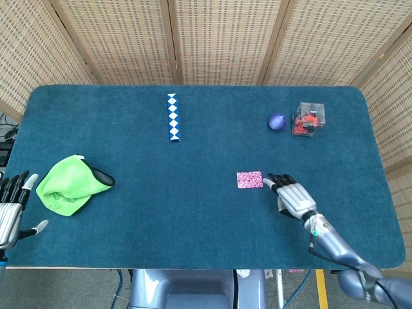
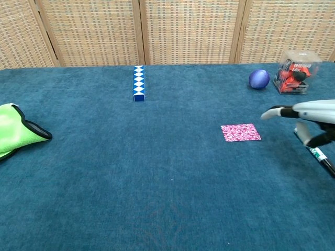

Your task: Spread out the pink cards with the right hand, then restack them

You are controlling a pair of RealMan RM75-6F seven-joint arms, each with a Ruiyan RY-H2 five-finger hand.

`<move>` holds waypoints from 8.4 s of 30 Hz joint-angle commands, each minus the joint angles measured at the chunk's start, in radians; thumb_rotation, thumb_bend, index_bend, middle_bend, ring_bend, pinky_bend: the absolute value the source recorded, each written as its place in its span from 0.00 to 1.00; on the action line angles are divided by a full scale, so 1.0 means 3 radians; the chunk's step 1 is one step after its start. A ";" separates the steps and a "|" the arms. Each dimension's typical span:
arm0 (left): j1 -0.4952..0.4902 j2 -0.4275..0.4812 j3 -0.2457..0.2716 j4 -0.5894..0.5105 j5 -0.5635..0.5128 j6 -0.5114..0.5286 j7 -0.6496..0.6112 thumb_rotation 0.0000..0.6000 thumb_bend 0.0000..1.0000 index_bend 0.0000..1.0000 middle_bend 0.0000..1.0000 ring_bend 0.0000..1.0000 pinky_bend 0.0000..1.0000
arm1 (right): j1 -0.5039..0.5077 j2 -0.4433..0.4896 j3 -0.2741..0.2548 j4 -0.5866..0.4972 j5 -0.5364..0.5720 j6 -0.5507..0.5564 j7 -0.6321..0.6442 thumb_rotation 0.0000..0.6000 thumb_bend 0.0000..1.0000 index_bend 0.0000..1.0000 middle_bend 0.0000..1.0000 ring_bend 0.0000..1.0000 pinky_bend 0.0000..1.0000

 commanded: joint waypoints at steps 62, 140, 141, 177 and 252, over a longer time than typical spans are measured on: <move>-0.0003 0.0005 -0.0003 -0.0028 -0.0044 -0.0014 0.0035 1.00 0.00 0.00 0.00 0.00 0.00 | 0.0512 -0.0213 -0.0595 -0.0361 0.0635 -0.0086 -0.0703 1.00 1.00 0.06 0.03 0.00 0.00; -0.0014 0.0041 0.0010 -0.0040 -0.0048 -0.0055 -0.0030 1.00 0.00 0.00 0.00 0.00 0.00 | 0.1170 -0.0962 -0.0408 -0.0467 0.1806 0.0406 -0.1483 1.00 1.00 0.08 0.05 0.00 0.00; -0.0013 0.0041 0.0010 -0.0040 -0.0048 -0.0056 -0.0031 1.00 0.00 0.00 0.00 0.00 0.00 | 0.1178 -0.0968 -0.0409 -0.0472 0.1818 0.0414 -0.1491 1.00 1.00 0.08 0.05 0.00 0.00; -0.0014 0.0026 0.0005 -0.0046 -0.0065 -0.0050 0.0042 1.00 0.00 0.00 0.00 0.00 0.00 | 0.0867 -0.0714 -0.0069 0.0172 0.1535 0.0704 -0.0961 1.00 0.36 0.27 0.00 0.00 0.00; -0.0019 0.0035 0.0005 -0.0053 -0.0084 -0.0068 0.0028 1.00 0.00 0.00 0.00 0.00 0.00 | 0.0740 -0.1039 0.0018 0.0705 0.0984 0.0537 -0.0976 1.00 0.36 0.53 0.00 0.00 0.00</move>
